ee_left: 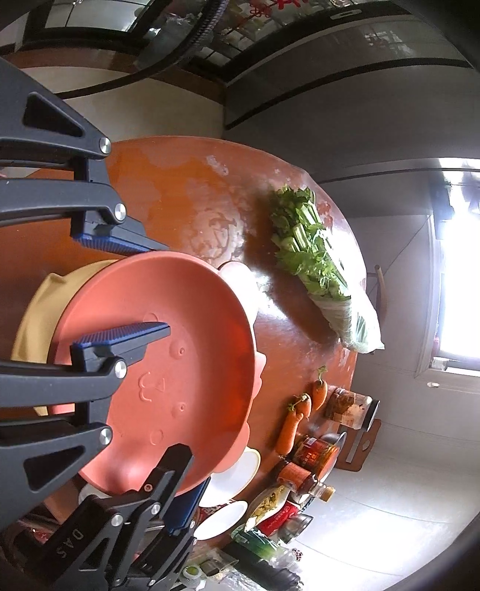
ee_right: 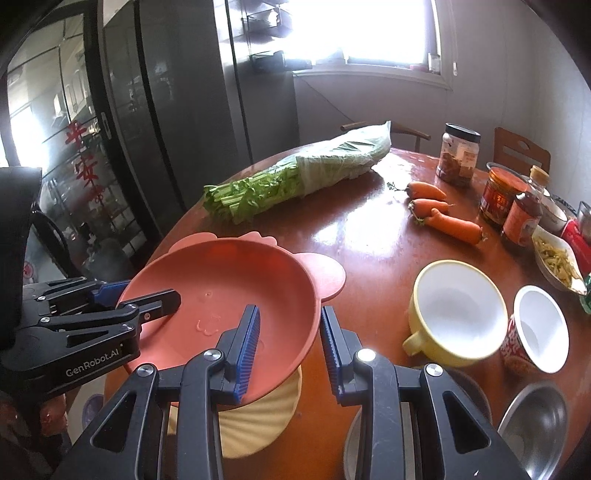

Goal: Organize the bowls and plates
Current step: 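Lift the pink bowl with the left tool onto the yellow shell dish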

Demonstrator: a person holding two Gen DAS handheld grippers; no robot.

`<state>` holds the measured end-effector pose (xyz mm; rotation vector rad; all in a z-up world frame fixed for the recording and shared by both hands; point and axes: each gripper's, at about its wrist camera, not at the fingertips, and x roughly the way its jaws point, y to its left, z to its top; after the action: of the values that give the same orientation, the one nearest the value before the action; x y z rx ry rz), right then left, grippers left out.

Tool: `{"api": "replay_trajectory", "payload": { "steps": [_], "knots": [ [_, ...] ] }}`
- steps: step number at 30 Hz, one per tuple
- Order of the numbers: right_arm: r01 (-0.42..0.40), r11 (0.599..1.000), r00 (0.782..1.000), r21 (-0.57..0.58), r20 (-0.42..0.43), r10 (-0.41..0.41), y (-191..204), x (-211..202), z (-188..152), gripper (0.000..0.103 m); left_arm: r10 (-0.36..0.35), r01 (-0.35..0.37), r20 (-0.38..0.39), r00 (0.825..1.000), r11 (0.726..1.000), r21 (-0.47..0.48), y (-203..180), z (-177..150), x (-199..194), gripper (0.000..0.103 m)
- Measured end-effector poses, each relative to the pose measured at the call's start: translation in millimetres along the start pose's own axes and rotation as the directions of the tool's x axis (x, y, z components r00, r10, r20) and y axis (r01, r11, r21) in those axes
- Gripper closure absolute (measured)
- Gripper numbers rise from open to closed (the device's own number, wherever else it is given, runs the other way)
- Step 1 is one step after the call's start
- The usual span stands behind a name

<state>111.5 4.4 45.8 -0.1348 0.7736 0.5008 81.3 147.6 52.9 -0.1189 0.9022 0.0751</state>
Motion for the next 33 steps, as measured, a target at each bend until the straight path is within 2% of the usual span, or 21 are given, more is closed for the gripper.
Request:
{"api": "replay_trajectory", "payload": {
  "steps": [16,19,33],
  "knots": [
    [0.021,0.999,0.999,-0.028,-0.033,-0.022,19,-1,-42,0.068,0.011,-0.011,-0.017,1.0,1.0,0.003,6,-24,17,0.068],
    [0.047,0.998,0.998,-0.049,-0.032,-0.049,24,0,-48,0.068,0.024,-0.024,-0.014,1.0,1.0,0.014,6,-25,19,0.068],
    [0.056,0.996,0.996,-0.067,-0.062,-0.06,30,12,-58,0.068,0.031,-0.03,-0.028,0.999,0.999,0.026,10,-27,35,0.068]
  ]
}}
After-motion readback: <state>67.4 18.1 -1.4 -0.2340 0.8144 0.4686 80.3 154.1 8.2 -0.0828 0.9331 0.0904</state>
